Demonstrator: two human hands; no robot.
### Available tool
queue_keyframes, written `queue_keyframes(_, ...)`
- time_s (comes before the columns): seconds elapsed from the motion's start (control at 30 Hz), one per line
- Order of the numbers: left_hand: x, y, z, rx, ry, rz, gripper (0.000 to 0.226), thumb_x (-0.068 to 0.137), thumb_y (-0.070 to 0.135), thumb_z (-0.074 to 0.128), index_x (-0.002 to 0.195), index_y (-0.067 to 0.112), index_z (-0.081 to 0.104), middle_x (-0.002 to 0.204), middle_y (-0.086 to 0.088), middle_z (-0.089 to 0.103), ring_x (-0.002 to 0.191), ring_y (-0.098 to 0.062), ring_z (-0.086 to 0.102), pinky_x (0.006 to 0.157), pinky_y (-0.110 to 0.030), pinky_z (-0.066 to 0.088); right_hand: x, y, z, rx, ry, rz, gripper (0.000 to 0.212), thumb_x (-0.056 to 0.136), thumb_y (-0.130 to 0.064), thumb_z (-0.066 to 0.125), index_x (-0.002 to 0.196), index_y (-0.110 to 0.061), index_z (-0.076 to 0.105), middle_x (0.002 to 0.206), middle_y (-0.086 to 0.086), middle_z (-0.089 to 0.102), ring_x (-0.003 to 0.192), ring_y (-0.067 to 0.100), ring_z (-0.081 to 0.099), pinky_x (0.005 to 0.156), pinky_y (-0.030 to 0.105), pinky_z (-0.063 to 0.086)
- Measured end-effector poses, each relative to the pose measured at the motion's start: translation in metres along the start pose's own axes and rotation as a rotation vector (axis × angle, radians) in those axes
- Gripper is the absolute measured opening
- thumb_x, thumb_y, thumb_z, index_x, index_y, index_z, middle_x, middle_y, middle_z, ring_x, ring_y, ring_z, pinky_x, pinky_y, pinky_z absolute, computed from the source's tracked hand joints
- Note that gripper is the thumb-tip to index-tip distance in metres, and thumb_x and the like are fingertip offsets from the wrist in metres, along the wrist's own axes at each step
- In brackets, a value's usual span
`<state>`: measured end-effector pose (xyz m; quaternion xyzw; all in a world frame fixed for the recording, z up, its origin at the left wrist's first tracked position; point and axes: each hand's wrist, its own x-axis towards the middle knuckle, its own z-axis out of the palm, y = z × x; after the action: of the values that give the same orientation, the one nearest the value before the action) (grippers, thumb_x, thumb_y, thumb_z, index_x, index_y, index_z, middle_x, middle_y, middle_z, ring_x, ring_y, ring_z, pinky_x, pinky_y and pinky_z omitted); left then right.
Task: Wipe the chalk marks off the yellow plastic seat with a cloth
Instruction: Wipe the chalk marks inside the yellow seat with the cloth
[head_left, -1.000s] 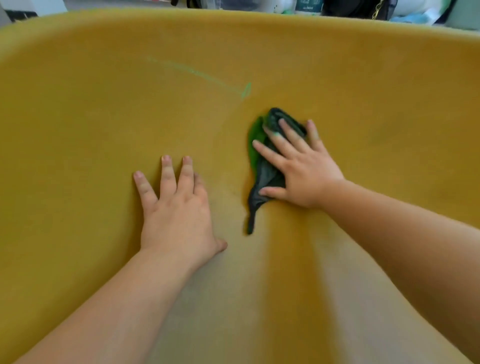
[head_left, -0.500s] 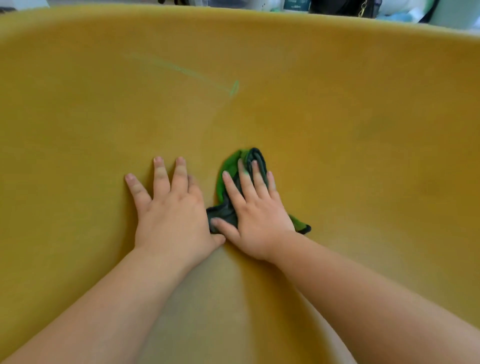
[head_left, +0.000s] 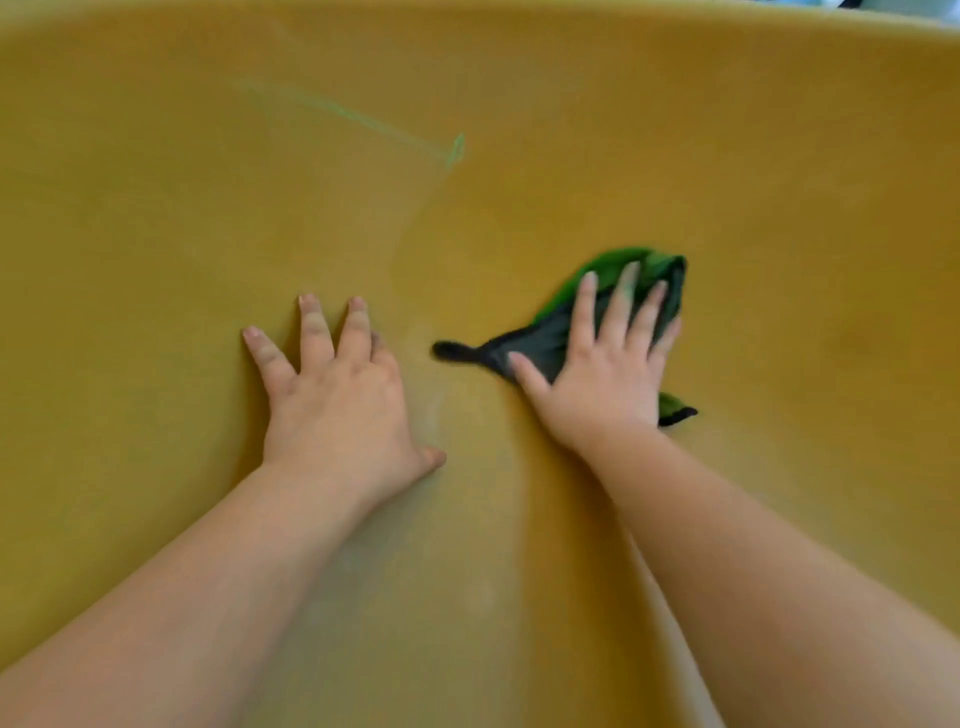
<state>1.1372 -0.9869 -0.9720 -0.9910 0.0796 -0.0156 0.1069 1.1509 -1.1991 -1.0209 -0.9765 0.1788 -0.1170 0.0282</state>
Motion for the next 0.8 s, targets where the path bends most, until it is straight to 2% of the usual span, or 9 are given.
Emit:
queue_keyframes(0.1, 0.000, 0.000, -0.002, 0.015, -0.001, 0.001, 0.125, 0.060, 0.091, 0.045, 0.155, 0.014, 0.020, 0.165, -0.005, -0.002, 0.148, -0.041, -0.009, 0.111, -0.072, 0.006, -0.059, -0.037, 0.015, 0.035, -0.212, -0.279, 0.092, 0.092, -0.083, 0.005, 0.161, -0.028, -0.020, 0.170, 0.008, -0.022, 0.154, 0.034, -0.030, 0.124, 0.059, -0.011)
queue_keyframes(0.2, -0.007, -0.005, -0.010, 0.054, -0.037, 0.028, 0.129, 0.054, 0.096, 0.044, 0.154, 0.017, 0.021, 0.165, -0.004, -0.002, 0.149, -0.039, -0.009, 0.112, -0.071, 0.004, -0.081, -0.025, 0.010, 0.043, -0.331, -0.424, 0.087, 0.093, -0.082, 0.008, 0.161, -0.035, -0.019, 0.170, 0.000, -0.023, 0.153, 0.026, -0.032, 0.125, 0.055, -0.015)
queue_keyframes(0.37, -0.005, -0.046, -0.058, 0.264, 0.130, 0.087, 0.104, 0.068, 0.089, 0.038, 0.153, 0.030, 0.023, 0.165, -0.004, 0.002, 0.149, -0.036, -0.007, 0.112, -0.071, 0.004, -0.088, -0.016, 0.003, 0.032, -0.388, -0.448, 0.086, 0.090, -0.085, 0.005, 0.159, -0.040, -0.021, 0.169, -0.003, -0.025, 0.152, 0.025, -0.034, 0.125, 0.055, -0.015)
queue_keyframes(0.47, 0.006, -0.082, -0.094, 0.429, 0.250, 0.085, 0.099, 0.071, 0.088, 0.034, 0.153, 0.034, 0.020, 0.165, -0.007, -0.001, 0.149, -0.038, -0.007, 0.112, -0.072, 0.000, -0.088, -0.018, 0.002, 0.044, -0.384, -0.441, 0.087, 0.089, -0.086, 0.003, 0.159, -0.040, -0.020, 0.170, -0.002, -0.023, 0.153, 0.026, -0.032, 0.125, 0.056, -0.016)
queue_keyframes(0.57, 0.010, -0.114, -0.111, 0.597, 0.341, 0.054, 0.098, 0.072, 0.088, 0.021, 0.155, 0.039, 0.012, 0.165, -0.008, -0.009, 0.148, -0.041, -0.011, 0.111, -0.072, -0.002, -0.088, -0.016, 0.002, 0.050, -0.371, -0.442, 0.087, 0.089, -0.086, 0.003, 0.160, -0.040, -0.019, 0.171, -0.002, -0.021, 0.153, 0.026, -0.031, 0.125, 0.056, -0.015)
queue_keyframes(0.67, 0.006, -0.134, -0.113, 0.505, 0.424, -0.076, 0.097, 0.071, 0.089, 0.016, 0.154, 0.038, 0.017, 0.164, -0.010, -0.005, 0.147, -0.045, 0.001, 0.110, -0.072, 0.011, -0.087, -0.017, 0.001, 0.059, -0.370, -0.441, 0.087, 0.089, -0.086, 0.004, 0.160, -0.040, -0.019, 0.171, -0.002, -0.019, 0.154, 0.026, -0.030, 0.125, 0.057, -0.014)
queue_keyframes(0.73, 0.005, -0.139, -0.108, 0.427, 0.409, -0.129, 0.102, 0.069, 0.091, 0.028, 0.154, 0.036, 0.015, 0.162, -0.015, -0.001, 0.137, -0.049, 0.022, 0.104, -0.066, 0.032, -0.088, -0.017, 0.002, 0.064, -0.367, -0.441, 0.087, 0.089, -0.086, 0.004, 0.160, -0.041, -0.018, 0.172, -0.002, -0.018, 0.154, 0.026, -0.030, 0.125, 0.056, -0.015)
queue_keyframes(0.8, 0.006, -0.138, -0.106, 0.383, 0.412, -0.147, 0.108, 0.065, 0.092, 0.037, 0.154, 0.033, 0.016, 0.157, -0.020, 0.011, 0.122, -0.049, 0.036, 0.093, -0.056, 0.042, -0.088, -0.017, 0.003, 0.063, -0.364, -0.439, 0.088, 0.089, -0.086, 0.004, 0.160, -0.040, -0.018, 0.172, -0.003, -0.018, 0.154, 0.027, -0.029, 0.125, 0.056, -0.015)
